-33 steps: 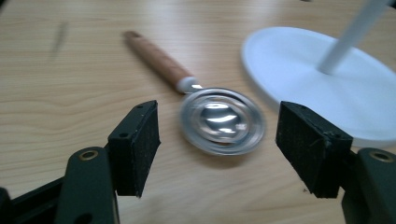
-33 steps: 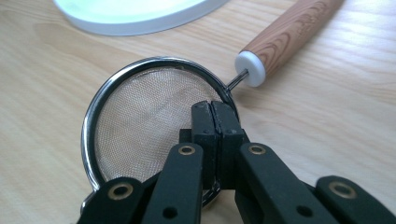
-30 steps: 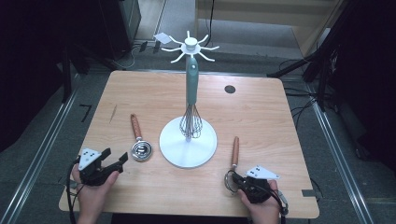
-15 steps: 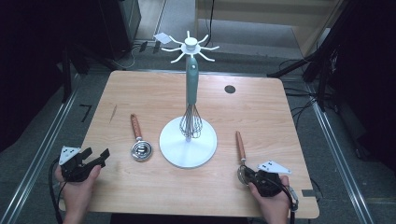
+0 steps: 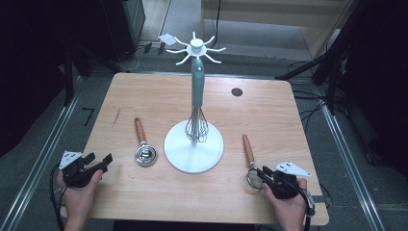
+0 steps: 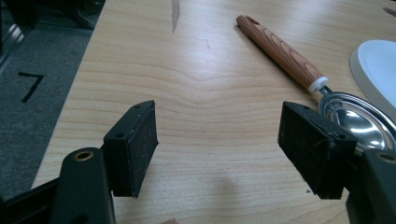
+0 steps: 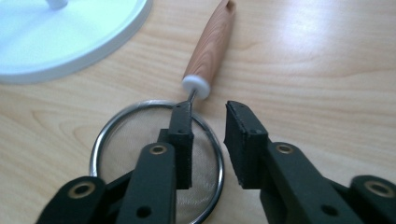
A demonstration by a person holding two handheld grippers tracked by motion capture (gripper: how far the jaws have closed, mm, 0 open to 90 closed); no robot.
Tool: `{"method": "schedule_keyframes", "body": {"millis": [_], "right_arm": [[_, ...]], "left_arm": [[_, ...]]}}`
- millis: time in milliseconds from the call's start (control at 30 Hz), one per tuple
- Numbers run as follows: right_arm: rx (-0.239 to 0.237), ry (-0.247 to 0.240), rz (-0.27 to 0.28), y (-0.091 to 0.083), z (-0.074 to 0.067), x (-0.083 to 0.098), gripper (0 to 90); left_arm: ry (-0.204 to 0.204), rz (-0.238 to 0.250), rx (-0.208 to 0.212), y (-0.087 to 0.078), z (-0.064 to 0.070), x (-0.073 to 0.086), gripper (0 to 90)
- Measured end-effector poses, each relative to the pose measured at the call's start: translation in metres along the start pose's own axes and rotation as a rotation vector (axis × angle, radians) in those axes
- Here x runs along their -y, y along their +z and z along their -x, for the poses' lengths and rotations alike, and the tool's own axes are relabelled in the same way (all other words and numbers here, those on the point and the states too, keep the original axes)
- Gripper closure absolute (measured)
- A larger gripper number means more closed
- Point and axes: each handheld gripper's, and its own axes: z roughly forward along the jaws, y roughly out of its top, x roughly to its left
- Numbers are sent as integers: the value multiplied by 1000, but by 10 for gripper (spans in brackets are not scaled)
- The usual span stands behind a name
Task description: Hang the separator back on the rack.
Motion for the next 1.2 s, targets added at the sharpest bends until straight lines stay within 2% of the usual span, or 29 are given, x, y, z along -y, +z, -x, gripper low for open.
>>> {"method": "schedule_keyframes", "body": {"millis": [33,100,233,267,333,400,500,567,600,667,767,833,933,1000,1067,1200], "right_arm": [[13,6,9,-1,0,-2,693],[-9,20,11,0,1,-7,687],[-12,28,9,2,0,-13,695],[-14,23,8,3,0,-15,732],[-48,10,0,3,-3,-20,779],[-43,18,-8,4,-6,-25,871],[-39,40,-29,10,-5,-31,831],[-64,69,-57,17,-4,-34,762],[-62,82,-76,21,-4,-35,732],[-49,77,-105,26,-6,-38,687],[-54,132,-161,32,-6,-45,659],[-59,150,-194,35,-5,-50,628],[-27,157,-246,42,-3,-56,591],[-25,172,-281,46,-2,-59,593],[-40,211,-303,49,-1,-60,600],[-42,230,-353,55,-1,-60,610]], "left_arm": [[4,-3,1,0,0,0,287],[7,-3,-1,1,1,0,288],[9,-9,-4,2,1,1,290],[9,-7,-5,2,1,1,290],[9,-7,-6,2,1,1,291],[7,-9,-5,2,1,1,292],[7,-10,-5,2,1,1,292],[7,-9,-6,2,2,1,293],[8,-9,-6,2,2,1,293],[7,-10,-6,2,1,1,293],[7,-11,-6,2,1,1,293],[9,-11,-8,2,2,1,293],[10,-13,-8,2,2,1,293],[10,-14,-9,2,2,1,293],[8,-13,-10,2,2,1,294],[8,-13,-11,2,2,1,294]]}}
